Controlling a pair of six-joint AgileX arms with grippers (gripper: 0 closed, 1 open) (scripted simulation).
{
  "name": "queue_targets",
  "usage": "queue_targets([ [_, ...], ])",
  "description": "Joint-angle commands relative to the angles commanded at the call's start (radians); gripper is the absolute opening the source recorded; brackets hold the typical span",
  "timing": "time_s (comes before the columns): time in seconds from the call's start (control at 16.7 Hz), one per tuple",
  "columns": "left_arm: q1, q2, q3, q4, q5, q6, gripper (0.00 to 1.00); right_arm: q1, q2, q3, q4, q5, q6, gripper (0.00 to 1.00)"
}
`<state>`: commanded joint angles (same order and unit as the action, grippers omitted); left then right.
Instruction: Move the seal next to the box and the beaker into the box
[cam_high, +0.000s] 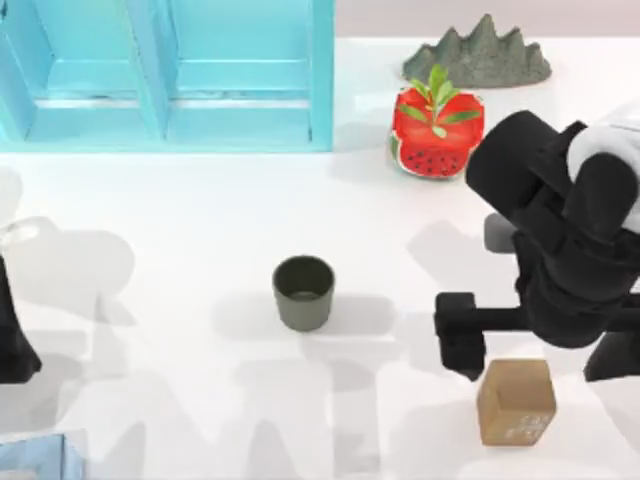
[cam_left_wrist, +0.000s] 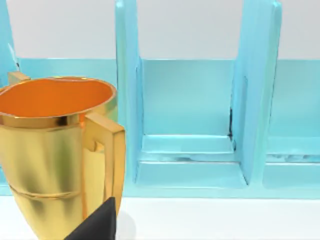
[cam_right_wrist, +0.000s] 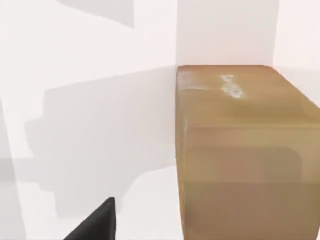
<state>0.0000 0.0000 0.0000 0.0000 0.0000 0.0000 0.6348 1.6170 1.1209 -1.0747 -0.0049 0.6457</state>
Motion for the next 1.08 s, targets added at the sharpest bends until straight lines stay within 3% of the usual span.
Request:
queue_targets([
  [0.36, 0.000, 0.000, 0.000, 0.000, 0.000, 0.000, 1.00, 0.005, 0.088, -0.152, 0.250, 0.000, 0.006, 1.00],
  [0.72, 0.000, 0.000, 0.000, 0.000, 0.000, 0.000, 1.00, 0.008, 0.107, -0.177, 0.286, 0.000, 0.009, 1.00],
  [1.08, 0.000, 0.000, 0.000, 0.000, 0.000, 0.000, 1.00, 0.008, 0.107, -0.177, 0.286, 0.000, 0.009, 0.55],
])
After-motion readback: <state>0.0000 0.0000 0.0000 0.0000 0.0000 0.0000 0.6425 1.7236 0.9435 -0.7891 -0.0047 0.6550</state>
